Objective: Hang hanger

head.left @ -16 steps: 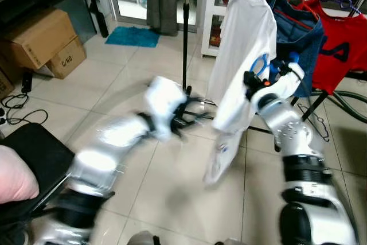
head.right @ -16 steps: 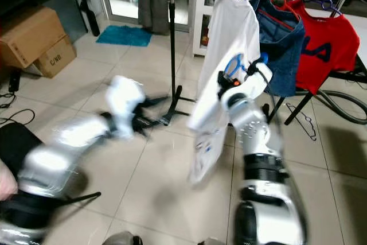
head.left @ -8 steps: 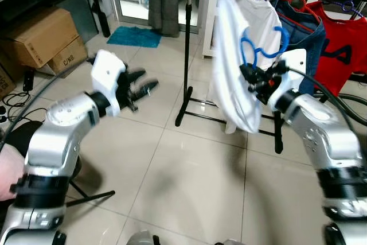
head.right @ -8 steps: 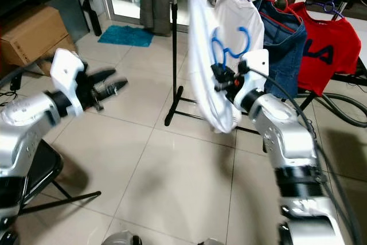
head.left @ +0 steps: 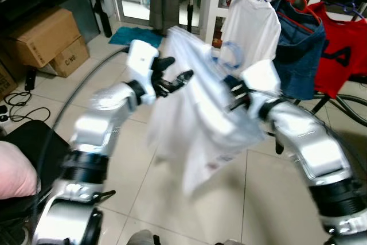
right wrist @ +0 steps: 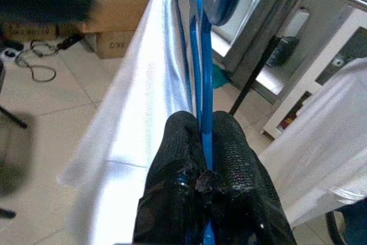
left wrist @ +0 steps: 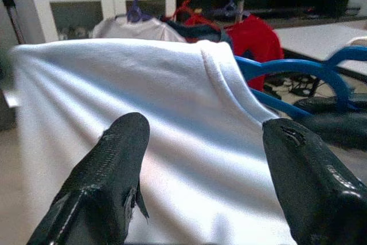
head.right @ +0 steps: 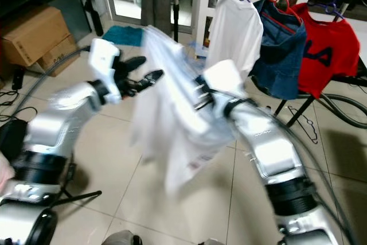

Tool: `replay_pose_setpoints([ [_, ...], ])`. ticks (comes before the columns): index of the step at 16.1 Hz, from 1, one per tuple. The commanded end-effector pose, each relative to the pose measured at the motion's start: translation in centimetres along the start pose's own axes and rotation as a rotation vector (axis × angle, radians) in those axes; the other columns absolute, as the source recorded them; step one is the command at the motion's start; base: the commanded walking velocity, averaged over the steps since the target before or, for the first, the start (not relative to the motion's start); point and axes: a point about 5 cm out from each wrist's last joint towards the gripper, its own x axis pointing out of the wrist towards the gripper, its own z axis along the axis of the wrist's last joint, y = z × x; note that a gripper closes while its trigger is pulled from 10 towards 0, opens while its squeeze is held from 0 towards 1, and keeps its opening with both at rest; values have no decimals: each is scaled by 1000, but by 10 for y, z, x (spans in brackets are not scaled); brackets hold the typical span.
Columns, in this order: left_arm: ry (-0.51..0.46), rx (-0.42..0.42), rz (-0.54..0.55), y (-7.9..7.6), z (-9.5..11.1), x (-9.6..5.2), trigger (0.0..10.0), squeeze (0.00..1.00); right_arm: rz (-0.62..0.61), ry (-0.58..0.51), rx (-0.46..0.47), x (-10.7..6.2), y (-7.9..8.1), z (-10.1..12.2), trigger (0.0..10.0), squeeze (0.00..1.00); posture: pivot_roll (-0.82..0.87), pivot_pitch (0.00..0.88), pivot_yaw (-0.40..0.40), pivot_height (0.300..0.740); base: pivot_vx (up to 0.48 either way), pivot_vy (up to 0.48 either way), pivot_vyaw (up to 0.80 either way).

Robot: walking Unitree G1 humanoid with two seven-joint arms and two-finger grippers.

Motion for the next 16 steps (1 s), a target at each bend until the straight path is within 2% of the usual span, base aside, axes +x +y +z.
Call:
replay_pose_setpoints([
  [1,7,15,27,4,1,2,10000,933,-29,-13,-21,-2,-2,5,10000,0,11,0,8,740,0,0,0],
  [2,-1,2,31,2,-1,8,10000,59,-43,9,-17,-3,3,3,10000,0,6,0,12,740,0,0,0],
  [3,-6,-13,30,-1,-3,11,10000,0,-53,17,-6,-4,6,2,10000,0,-1,0,15,740,0,0,0],
  [6,-6,-14,28,-11,-12,18,10000,0,-39,15,44,-4,13,4,10000,0,-15,0,13,740,0,0,0],
  [7,-43,-38,5,-19,-11,21,10000,0,-13,30,42,-4,18,3,10000,0,-22,0,9,740,0,0,0],
  [10,-46,-46,5,-23,-14,23,10000,0,29,30,65,-2,24,4,10000,0,-26,0,4,740,0,0,0],
  [11,-58,-44,54,-18,-15,25,7961,0,90,8,107,-2,31,9,10000,0,-26,0,4,740,0,0,0],
  [12,-72,-47,67,-16,-12,27,3882,0,110,4,118,-2,33,10,10000,0,-26,0,4,740,0,0,0],
  [13,-74,-45,67,-16,-11,27,1490,0,115,8,117,-2,33,10,10000,0,-25,0,-12,740,0,0,0],
  [14,-75,-44,68,-16,-11,28,78,0,117,9,120,-2,33,10,10000,0,-24,0,-17,740,0,0,0],
  [16,-77,-46,82,-16,-10,29,0,0,140,9,165,-1,34,9,10000,0,-23,0,-19,740,0,0,0],
])
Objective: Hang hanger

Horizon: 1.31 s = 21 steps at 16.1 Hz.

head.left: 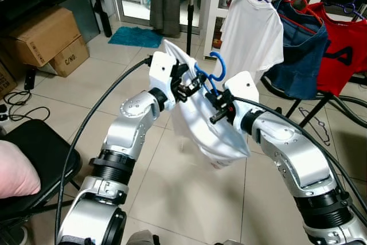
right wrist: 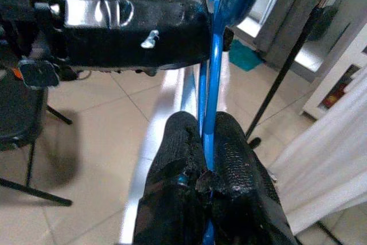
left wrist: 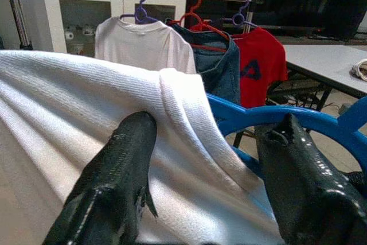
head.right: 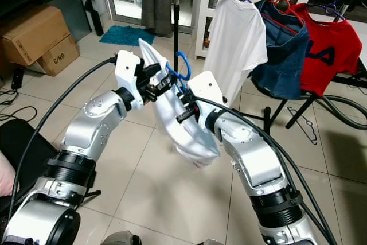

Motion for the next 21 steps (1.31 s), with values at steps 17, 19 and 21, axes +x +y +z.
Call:
replay_pose_setpoints([
  [17,-25,62,149,10,8,4,0,0,142,-41,160,-4,7,9,10000,0,-20,0,-28,740,0,0,0],
  [19,-25,46,142,11,8,4,0,0,153,-41,174,-5,6,9,10000,0,-21,0,-27,740,0,0,0],
  [21,-32,20,90,10,10,0,0,0,169,-37,187,-8,3,7,10000,0,-19,0,-28,740,0,0,0],
])
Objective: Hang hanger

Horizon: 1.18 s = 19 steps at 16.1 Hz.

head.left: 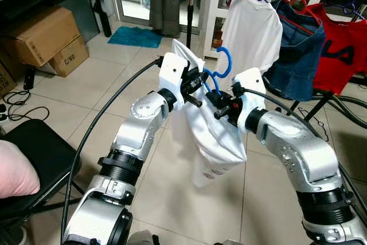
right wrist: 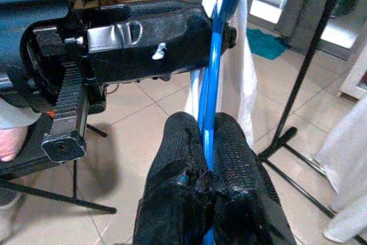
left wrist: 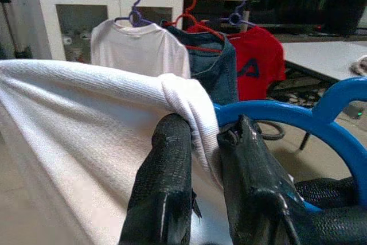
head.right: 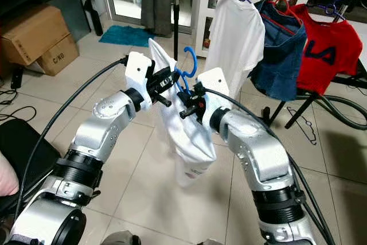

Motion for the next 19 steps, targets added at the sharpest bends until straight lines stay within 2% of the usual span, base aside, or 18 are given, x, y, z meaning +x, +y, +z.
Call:
replay_pose_setpoints([
  [1,-30,-12,87,22,10,-10,0,0,109,-23,14,-3,12,4,10000,0,-19,0,-28,740,0,0,0],
  [5,-15,29,103,37,12,-22,0,0,104,-28,29,-6,4,6,10000,0,-17,0,-30,740,0,0,0],
  [6,8,72,135,39,12,-23,9412,0,106,-30,31,-6,4,7,10000,0,-17,0,-30,740,0,0,0],
  [7,26,104,157,40,11,-22,10000,0,109,-33,35,-6,4,7,10000,0,-16,0,-30,740,0,0,0],
  [8,32,108,160,39,10,-21,10000,0,111,-35,38,-5,4,8,10000,0,-16,0,-30,740,0,0,0],
  [9,40,109,168,34,10,-18,10000,1000,112,-36,44,-5,4,7,10000,0,-17,0,-29,740,0,0,0],
  [12,48,175,274,24,11,-10,10000,1000,102,-39,67,-5,4,5,10000,0,-20,0,-27,740,0,0,0],
  [13,32,195,333,17,10,-8,10000,161,98,-50,79,-5,3,4,10000,0,-24,0,-26,740,0,0,0],
  [14,26,197,332,15,10,-8,10000,0,96,-55,80,-5,3,4,10000,0,-27,0,-27,740,0,0,0],
  [17,-15,173,283,-2,10,-6,10000,0,65,-87,68,-4,-1,2,10000,0,-29,0,-31,740,0,0,0],
  [19,-33,189,268,-6,11,-6,10000,0,51,-71,22,-1,-1,-2,10000,0,-30,0,-31,740,0,0,0],
])
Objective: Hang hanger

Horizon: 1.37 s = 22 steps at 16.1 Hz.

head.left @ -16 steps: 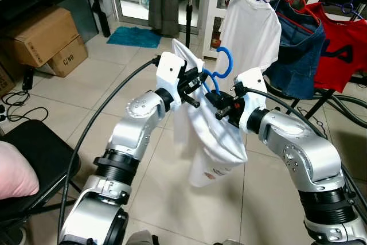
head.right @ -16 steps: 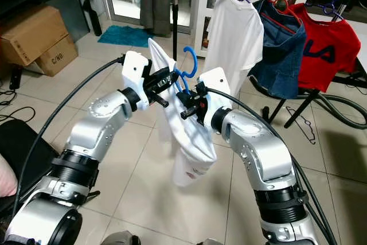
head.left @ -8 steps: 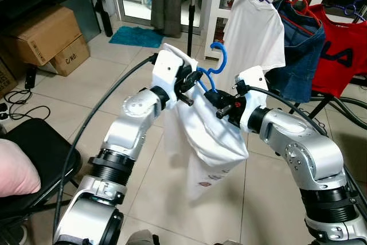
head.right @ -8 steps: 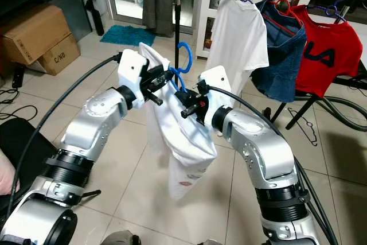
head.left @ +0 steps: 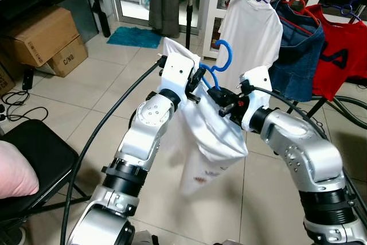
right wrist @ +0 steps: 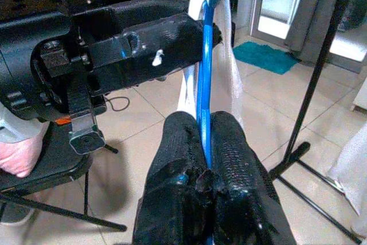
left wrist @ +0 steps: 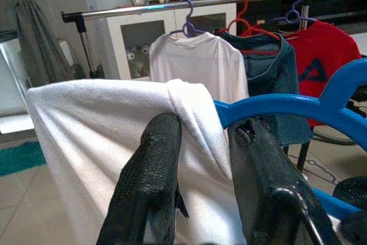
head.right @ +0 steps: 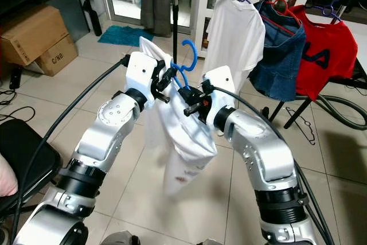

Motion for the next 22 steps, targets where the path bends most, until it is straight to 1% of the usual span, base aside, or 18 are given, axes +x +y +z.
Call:
replay_pose_setpoints([
  [1,-30,9,24,5,6,-1,10000,0,18,1,-19,1,2,-2,10000,0,-29,0,-31,740,0,0,0],
  [2,-22,-5,-4,6,4,-3,10000,0,28,-4,-11,1,3,-3,10000,0,-29,0,-29,740,0,0,0],
  [3,-8,-10,-14,10,1,-6,10000,937,37,-6,-14,1,3,-3,10000,0,-29,0,-29,740,0,0,0],
  [4,4,-7,-28,13,-1,-8,10000,1000,43,-9,-19,0,3,-2,10000,0,-29,0,-29,740,0,0,0],
  [6,20,55,-29,15,-1,-10,10000,1000,39,-12,-29,0,1,-2,10000,0,-28,0,-29,740,0,0,0],
  [7,53,142,-76,14,-5,-12,10000,918,28,-11,-35,1,0,-2,10000,0,-27,0,-31,740,0,0,0],
  [8,59,211,-105,13,-8,-14,10000,0,28,-15,-32,2,0,-1,10000,0,-27,0,-31,740,0,0,0],
  [9,35,183,-188,7,-7,-16,10000,0,41,-12,-30,2,1,-1,10000,0,-26,0,-33,740,0,0,0],
  [11,22,161,-258,4,-6,-19,10000,0,56,-7,-22,2,1,-2,10000,0,-26,0,-34,740,0,0,0],
  [12,26,173,-268,6,-6,-21,10000,0,60,-3,-25,2,1,-3,10000,0,-26,0,-34,740,0,0,0],
  [14,-5,252,-253,13,-2,-23,10000,0,54,-6,-25,1,-2,-2,10000,0,-25,0,-37,740,0,0,0],
  [15,-31,237,-204,16,1,-23,10000,0,54,-11,-26,1,-2,-1,10000,0,-23,0,-41,740,0,0,0],
  [16,-39,226,-193,17,1,-23,10000,0,55,-13,-26,1,-2,-1,10000,0,-23,0,-41,740,0,0,0],
  [17,-78,142,-127,15,4,-24,10000,0,74,-27,-45,0,-2,1,10000,0,-23,0,-41,740,0,0,0],
  [18,-86,109,-106,13,4,-24,10000,0,79,-29,-50,0,-2,1,10000,0,-24,0,-40,740,0,0,0],
  [19,-70,41,-77,7,0,-24,10000,0,94,-33,-56,-1,-1,1,10000,0,-25,0,-39,740,0,0,0],
  [21,-46,6,-60,3,-5,-23,10000,0,104,-33,-62,-1,-2,1,10000,0,-27,0,-40,740,0,0,0],
  [22,-31,-57,-22,6,-9,-18,10000,0,121,-37,-73,-2,-1,1,10000,0,-27,0,-42,740,0,0,0],
])
